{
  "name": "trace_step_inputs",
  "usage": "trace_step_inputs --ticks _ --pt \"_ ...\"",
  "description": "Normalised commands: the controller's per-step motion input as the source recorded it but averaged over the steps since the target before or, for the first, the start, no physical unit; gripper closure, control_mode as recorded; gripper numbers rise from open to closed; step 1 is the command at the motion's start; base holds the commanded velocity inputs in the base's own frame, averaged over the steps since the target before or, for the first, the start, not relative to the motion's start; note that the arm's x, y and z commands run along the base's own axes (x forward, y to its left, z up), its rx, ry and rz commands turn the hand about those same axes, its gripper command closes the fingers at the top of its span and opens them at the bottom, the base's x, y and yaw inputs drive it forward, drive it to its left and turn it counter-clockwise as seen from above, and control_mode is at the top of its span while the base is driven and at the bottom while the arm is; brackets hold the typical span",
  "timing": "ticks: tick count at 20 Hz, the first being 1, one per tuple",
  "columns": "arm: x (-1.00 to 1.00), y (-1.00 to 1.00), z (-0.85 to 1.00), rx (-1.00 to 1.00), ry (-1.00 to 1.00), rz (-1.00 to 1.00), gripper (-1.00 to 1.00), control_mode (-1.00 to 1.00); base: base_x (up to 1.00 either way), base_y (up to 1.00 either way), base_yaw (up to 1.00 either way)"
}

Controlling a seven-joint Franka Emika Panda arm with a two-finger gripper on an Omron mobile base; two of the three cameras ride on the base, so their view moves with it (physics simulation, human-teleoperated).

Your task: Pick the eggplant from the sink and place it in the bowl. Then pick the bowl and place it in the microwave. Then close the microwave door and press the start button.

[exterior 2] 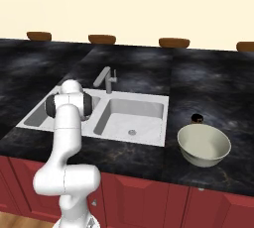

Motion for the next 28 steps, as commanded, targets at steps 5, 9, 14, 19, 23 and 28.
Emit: trace_step_inputs --ticks 5,9,14,19,23,28 --pt "-0.55 -0.09 0.60 0.00 -0.06 0.01 1.00 -1.00 0.00 0.00 0.00" --pt "-0.86 -0.10 0.96 0.01 -0.13 0.01 1.00 -1.00 0.00 0.00 0.00" --pt "-0.98 -0.10 1.00 0.02 -0.11 0.00 1.00 -1.00 0.00 0.00 0.00" --pt "-0.95 -0.26 1.00 0.05 -0.04 0.00 1.00 -1.00 0.00 0.00 0.00" --pt "-0.74 -0.45 0.94 0.06 0.00 0.00 1.00 -1.00 0.00 0.00 0.00" --pt "-0.56 -0.80 0.69 0.05 0.00 0.00 1.00 -1.00 0.00 0.00 0.00"
